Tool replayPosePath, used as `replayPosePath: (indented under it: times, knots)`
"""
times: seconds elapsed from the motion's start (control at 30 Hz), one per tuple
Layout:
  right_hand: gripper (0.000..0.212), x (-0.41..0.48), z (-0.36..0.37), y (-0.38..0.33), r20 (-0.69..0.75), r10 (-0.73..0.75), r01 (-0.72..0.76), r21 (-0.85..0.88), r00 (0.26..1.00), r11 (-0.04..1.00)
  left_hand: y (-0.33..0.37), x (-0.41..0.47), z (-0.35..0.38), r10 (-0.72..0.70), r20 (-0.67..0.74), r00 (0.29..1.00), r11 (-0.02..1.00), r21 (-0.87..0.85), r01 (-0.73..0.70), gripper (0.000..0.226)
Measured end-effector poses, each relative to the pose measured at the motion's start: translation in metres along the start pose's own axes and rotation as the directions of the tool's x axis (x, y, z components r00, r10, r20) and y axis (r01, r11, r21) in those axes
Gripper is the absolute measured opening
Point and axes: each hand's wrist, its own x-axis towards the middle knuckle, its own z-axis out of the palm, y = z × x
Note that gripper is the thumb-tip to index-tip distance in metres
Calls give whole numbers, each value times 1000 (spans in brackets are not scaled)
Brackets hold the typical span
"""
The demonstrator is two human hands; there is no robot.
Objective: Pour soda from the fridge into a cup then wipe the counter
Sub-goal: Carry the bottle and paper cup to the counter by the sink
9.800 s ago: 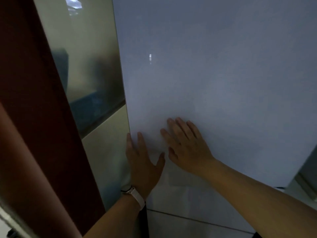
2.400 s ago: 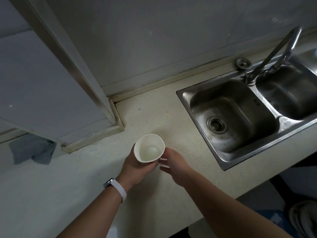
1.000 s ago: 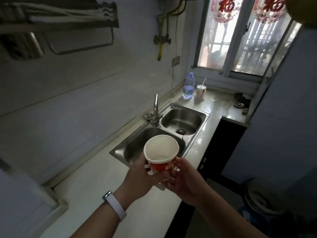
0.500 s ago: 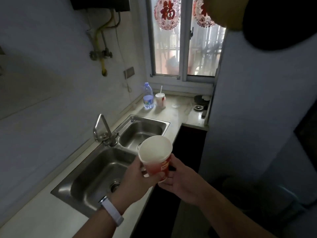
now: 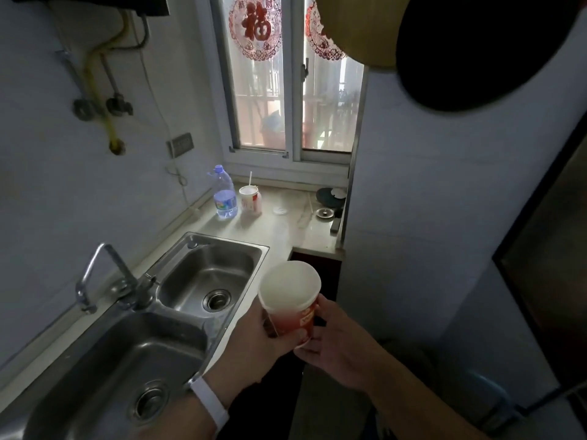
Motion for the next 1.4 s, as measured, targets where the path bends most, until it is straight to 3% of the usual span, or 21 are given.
replayPosePath:
  times: [0.4,0.63,0.83,1.0,1.27,1.4]
  knots:
    - [53,177,-26,-87,-73,51,-53,-14,996,999,-58,194,-22,-70,59,996,976,-204,80,79]
    - [82,267,4,-135,-1,50,-50,-40,999,998,-89,287,-70,-73,1,997,971,-227,71,78]
    - [59,330,47,-147,117,115,-103,-105,986,989,-103,309,-125,-83,-158,984,974,-221,47,80]
    - [47,375,72,-137,250,179,-135,-181,952,974,-111,307,-165,-159,-239,958,972,-210,109,75]
    - [48,443,87,-135,377,340,-285,-196,862,938,-155,331,-196,-284,-332,899,958,-117,260,80]
    - [52,487,74,-143,372,410,-335,-250,833,908,-165,357,-189,-319,-403,858,945,-66,321,69]
